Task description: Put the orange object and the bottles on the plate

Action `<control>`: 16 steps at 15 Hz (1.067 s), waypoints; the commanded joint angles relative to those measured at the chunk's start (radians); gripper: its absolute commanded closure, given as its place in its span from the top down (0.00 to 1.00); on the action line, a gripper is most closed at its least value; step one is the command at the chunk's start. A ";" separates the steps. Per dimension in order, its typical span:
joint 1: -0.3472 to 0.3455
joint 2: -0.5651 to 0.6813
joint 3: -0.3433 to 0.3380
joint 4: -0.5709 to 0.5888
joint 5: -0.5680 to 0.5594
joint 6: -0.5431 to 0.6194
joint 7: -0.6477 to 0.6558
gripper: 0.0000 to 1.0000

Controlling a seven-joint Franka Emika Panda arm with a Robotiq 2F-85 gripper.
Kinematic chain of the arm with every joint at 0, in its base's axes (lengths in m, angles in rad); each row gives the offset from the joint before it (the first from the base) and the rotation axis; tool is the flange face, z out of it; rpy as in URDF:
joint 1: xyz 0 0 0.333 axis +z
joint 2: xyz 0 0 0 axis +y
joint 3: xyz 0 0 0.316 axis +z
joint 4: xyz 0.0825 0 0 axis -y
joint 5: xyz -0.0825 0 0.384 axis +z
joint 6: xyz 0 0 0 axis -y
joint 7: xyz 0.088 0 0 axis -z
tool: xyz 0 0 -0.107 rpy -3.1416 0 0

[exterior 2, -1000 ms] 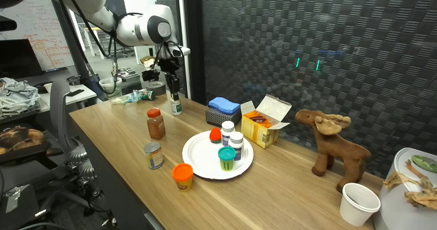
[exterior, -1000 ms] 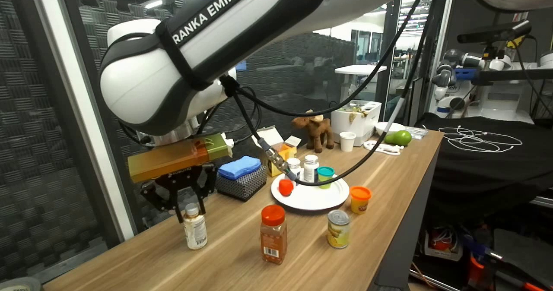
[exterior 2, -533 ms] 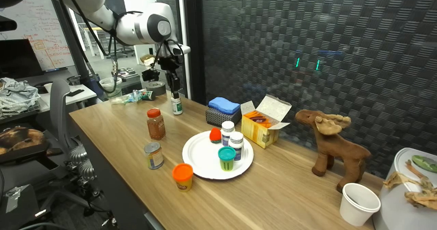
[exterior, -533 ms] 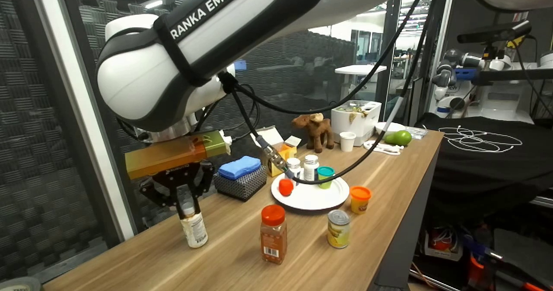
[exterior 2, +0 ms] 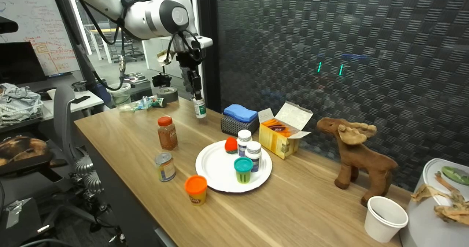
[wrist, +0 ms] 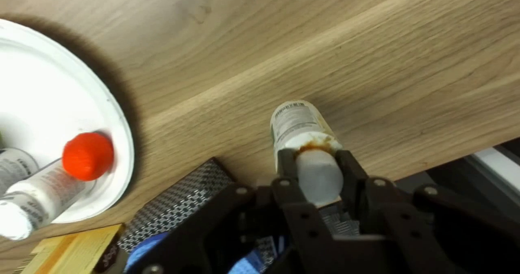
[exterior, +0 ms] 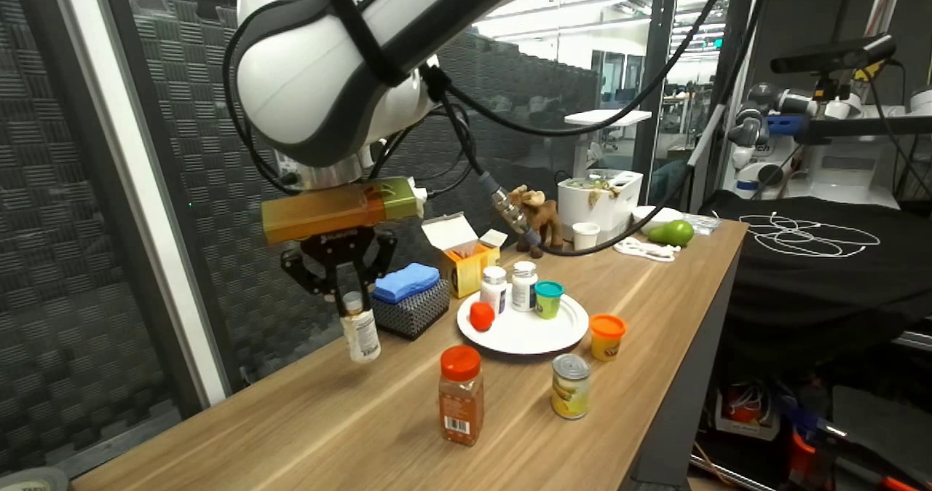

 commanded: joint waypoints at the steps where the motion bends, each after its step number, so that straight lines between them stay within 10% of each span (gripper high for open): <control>1: -0.034 -0.172 -0.004 -0.224 -0.021 0.074 0.035 0.16; 16: -0.258 -0.392 -0.017 -0.619 0.043 0.267 0.052 0.16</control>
